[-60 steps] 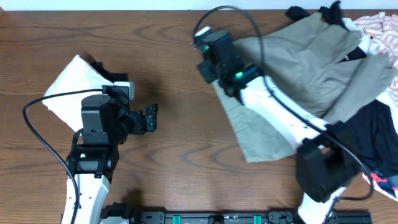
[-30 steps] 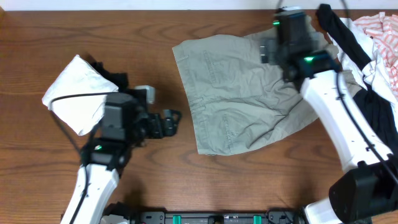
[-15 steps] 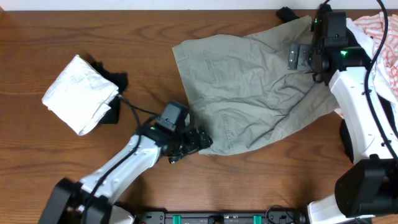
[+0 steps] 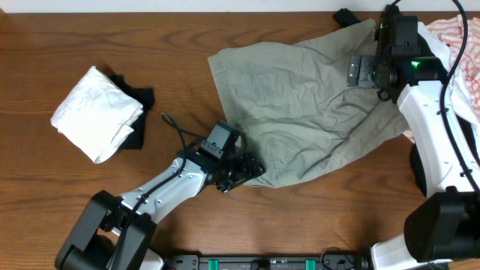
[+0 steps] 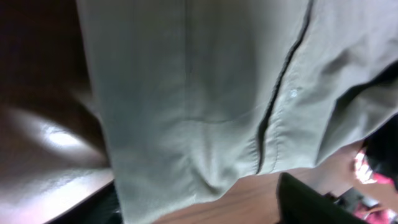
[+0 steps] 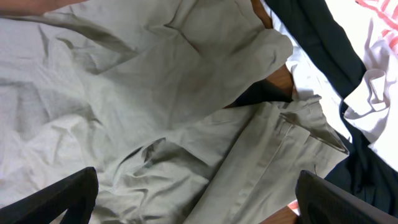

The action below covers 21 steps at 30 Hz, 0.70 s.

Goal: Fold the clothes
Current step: 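Grasp the shorts' left edge with the left gripper and pull it flat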

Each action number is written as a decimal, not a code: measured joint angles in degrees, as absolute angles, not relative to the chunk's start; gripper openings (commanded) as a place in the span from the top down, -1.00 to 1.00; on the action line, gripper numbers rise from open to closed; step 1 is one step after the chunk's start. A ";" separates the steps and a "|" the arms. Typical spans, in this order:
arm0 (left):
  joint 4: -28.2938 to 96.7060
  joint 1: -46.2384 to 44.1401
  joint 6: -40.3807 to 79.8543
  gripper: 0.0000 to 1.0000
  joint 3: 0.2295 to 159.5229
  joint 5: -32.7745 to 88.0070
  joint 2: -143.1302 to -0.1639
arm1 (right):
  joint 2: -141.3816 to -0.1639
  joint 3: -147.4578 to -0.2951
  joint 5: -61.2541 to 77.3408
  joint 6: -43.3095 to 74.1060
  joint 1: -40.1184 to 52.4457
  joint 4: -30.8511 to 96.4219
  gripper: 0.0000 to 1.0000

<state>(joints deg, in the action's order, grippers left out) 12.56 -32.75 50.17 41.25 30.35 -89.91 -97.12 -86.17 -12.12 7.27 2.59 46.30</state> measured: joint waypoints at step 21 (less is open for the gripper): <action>9.61 -32.75 50.78 0.88 41.28 30.48 -89.91 | -97.12 -86.17 -11.99 7.27 2.59 47.59 -0.99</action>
<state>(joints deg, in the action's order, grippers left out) 9.61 -32.75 50.78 41.28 30.48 -89.91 -97.12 -86.17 -11.99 7.27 2.59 47.59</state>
